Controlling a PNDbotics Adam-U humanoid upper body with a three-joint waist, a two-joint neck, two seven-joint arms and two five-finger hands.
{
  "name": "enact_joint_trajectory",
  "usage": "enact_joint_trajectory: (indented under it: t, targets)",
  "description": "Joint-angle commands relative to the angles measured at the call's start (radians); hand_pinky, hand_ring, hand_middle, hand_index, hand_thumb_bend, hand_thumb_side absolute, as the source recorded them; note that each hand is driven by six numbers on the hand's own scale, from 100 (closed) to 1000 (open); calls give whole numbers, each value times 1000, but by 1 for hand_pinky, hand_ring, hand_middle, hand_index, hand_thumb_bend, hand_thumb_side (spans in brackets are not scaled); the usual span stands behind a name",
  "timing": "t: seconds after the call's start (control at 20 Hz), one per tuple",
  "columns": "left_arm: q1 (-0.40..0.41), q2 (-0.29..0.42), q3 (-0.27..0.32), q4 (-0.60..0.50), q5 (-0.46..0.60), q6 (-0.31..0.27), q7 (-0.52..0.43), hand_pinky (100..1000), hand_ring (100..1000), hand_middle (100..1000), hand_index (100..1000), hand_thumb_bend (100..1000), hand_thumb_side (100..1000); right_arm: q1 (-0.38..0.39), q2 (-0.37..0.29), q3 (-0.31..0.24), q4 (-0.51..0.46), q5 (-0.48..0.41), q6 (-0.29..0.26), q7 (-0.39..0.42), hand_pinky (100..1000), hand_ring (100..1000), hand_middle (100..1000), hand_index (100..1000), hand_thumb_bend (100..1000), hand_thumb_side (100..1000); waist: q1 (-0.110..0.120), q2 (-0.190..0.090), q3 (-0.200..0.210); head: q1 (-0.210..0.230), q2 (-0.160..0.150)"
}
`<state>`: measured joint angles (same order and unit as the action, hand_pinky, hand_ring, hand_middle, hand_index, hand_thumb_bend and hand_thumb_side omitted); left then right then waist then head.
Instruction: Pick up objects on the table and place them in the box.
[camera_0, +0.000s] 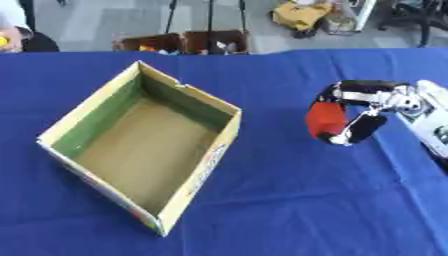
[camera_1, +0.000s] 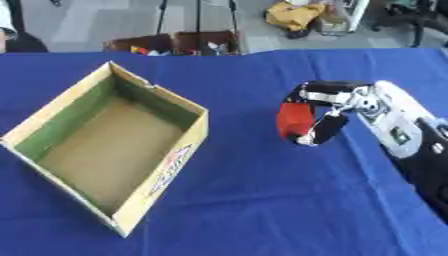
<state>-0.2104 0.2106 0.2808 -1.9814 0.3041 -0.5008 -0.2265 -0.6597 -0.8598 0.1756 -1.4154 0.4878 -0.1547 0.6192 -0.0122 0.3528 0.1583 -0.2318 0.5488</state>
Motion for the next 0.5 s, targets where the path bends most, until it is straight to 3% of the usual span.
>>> enact_joint_trajectory:
  t: [0.05,0.5]
  targets:
    - [-5,21,2,-19,5,2,3,539,715,817,892,100,932,-22,-53,-30,-65,-41,8,-10,539,526,473,570,100,247,-15,-15,-2,-1,-11]
    - [-3,32,1,-19,9,4,4,539,715,816,893,100,932,-101,-64,-46,-204,-114,31,-22,533,516,459,566,100,294,-29,-26,6,-6,-6]
